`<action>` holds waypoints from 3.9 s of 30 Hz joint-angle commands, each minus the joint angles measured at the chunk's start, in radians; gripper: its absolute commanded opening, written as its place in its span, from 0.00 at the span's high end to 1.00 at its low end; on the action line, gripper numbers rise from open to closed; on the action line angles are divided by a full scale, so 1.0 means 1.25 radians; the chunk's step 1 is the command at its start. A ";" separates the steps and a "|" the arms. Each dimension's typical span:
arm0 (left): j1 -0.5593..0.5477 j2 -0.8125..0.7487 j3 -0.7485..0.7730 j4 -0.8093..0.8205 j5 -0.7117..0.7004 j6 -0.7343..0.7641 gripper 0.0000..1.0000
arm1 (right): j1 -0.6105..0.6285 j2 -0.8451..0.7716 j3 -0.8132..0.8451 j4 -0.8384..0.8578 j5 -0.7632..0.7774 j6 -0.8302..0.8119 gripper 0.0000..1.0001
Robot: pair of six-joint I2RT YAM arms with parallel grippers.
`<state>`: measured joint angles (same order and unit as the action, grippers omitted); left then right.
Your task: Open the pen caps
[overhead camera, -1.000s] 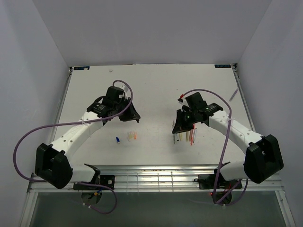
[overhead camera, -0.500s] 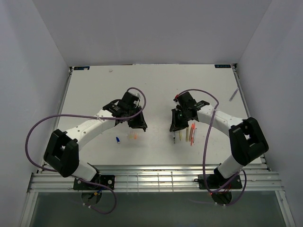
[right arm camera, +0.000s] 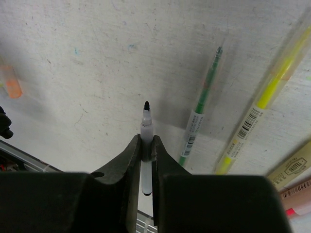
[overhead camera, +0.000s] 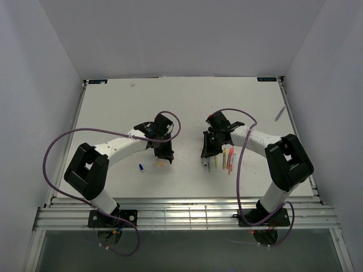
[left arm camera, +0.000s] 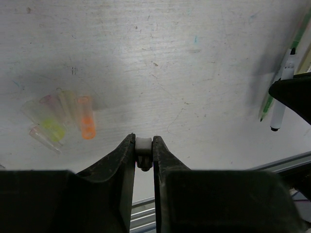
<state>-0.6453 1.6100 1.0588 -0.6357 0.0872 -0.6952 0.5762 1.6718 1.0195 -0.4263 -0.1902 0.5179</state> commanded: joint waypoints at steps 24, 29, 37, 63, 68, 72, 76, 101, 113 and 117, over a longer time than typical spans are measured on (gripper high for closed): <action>-0.009 0.102 0.017 -0.049 -0.057 0.041 0.99 | 0.002 0.082 0.003 0.067 -0.014 -0.018 0.87; -0.008 0.122 0.018 -0.053 -0.057 0.041 0.92 | 0.002 0.084 0.004 0.060 -0.004 -0.020 0.85; -0.008 0.121 0.007 -0.053 -0.057 0.031 0.74 | 0.003 0.069 -0.019 0.051 0.017 -0.026 0.78; -0.009 0.042 0.059 -0.067 -0.071 0.019 0.40 | 0.003 0.024 -0.001 0.018 0.042 -0.053 0.67; -0.013 0.023 0.093 -0.069 -0.038 0.019 0.40 | 0.004 -0.027 0.031 -0.017 0.045 -0.055 0.66; -0.014 0.001 0.103 -0.074 -0.037 0.008 0.40 | 0.003 -0.061 0.098 -0.059 0.065 -0.056 0.64; -0.014 -0.029 0.105 -0.079 -0.041 0.002 0.40 | -0.014 -0.069 0.178 -0.085 0.078 -0.062 0.62; -0.014 -0.141 -0.017 0.290 0.037 0.071 0.37 | -0.532 0.248 0.582 -0.146 0.353 -0.039 0.37; -0.008 -0.104 -0.026 0.300 0.048 0.121 0.33 | -0.632 0.356 0.652 -0.124 0.415 -0.083 0.36; -0.003 -0.085 -0.016 0.300 0.063 0.123 0.33 | -0.630 0.356 0.645 -0.092 0.431 -0.110 0.36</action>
<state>-0.6563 1.5021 1.0370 -0.2821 0.1352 -0.5606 -0.2123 2.1254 1.7893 -0.5995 0.2955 0.4160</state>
